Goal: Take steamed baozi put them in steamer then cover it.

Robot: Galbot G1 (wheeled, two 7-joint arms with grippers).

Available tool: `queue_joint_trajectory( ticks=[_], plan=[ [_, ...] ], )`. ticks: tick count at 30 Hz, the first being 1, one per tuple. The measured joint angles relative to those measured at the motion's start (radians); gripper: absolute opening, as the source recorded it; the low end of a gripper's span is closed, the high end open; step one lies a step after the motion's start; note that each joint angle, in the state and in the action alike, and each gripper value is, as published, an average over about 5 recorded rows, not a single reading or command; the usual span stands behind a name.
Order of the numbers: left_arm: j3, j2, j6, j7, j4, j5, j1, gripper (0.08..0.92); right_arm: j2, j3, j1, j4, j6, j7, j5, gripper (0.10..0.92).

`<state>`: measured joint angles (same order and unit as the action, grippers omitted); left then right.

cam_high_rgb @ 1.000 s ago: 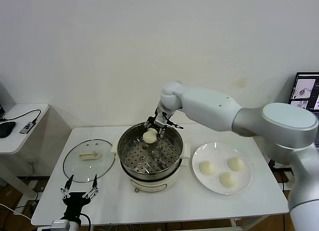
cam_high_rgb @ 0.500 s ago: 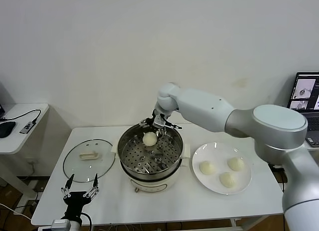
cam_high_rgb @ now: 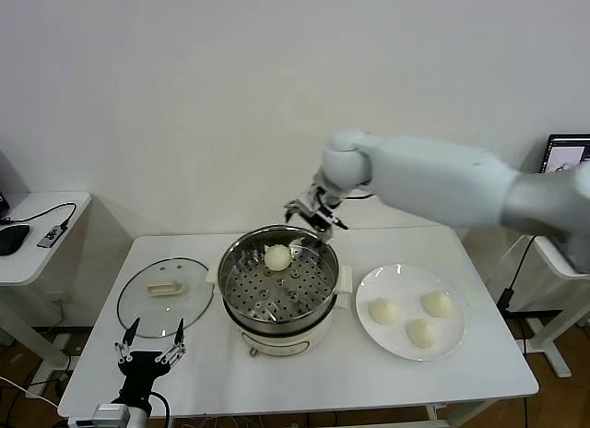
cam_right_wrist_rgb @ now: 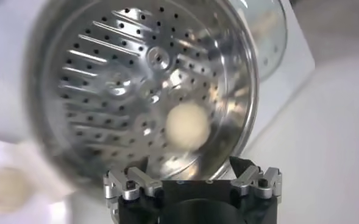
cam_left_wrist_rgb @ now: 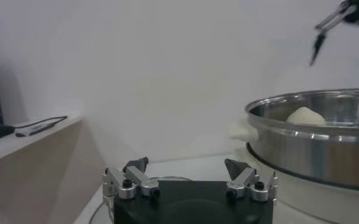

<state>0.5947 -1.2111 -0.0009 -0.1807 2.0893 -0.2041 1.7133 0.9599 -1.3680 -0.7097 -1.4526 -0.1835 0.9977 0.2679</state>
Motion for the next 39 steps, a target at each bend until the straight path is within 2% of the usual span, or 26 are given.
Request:
queue_joint_trajectory(
  ticks=[8, 15, 26, 39],
  plan=[
    [0.013, 0.007, 0.005, -0.001, 0.011, 0.0, 0.002, 0.823, -0.212, -0.008, 0.005, -0.108, -0.113, 0.013, -0.002, 0.823],
    [0.02, 0.003, 0.005, -0.004, 0.007, 0.002, 0.002, 0.823, -0.297, 0.027, 0.101, -0.133, -0.156, 0.009, -0.052, 0.823],
    [0.025, -0.006, 0.01, -0.003, -0.002, 0.012, -0.006, 0.823, -0.315, 0.129, 0.306, -0.098, -0.182, -0.011, -0.143, 0.823],
    [0.038, 0.007, 0.017, -0.001, -0.002, 0.018, -0.01, 0.823, -0.251, 0.241, 0.496, 0.006, -0.167, -0.031, -0.233, 0.823]
  ],
)
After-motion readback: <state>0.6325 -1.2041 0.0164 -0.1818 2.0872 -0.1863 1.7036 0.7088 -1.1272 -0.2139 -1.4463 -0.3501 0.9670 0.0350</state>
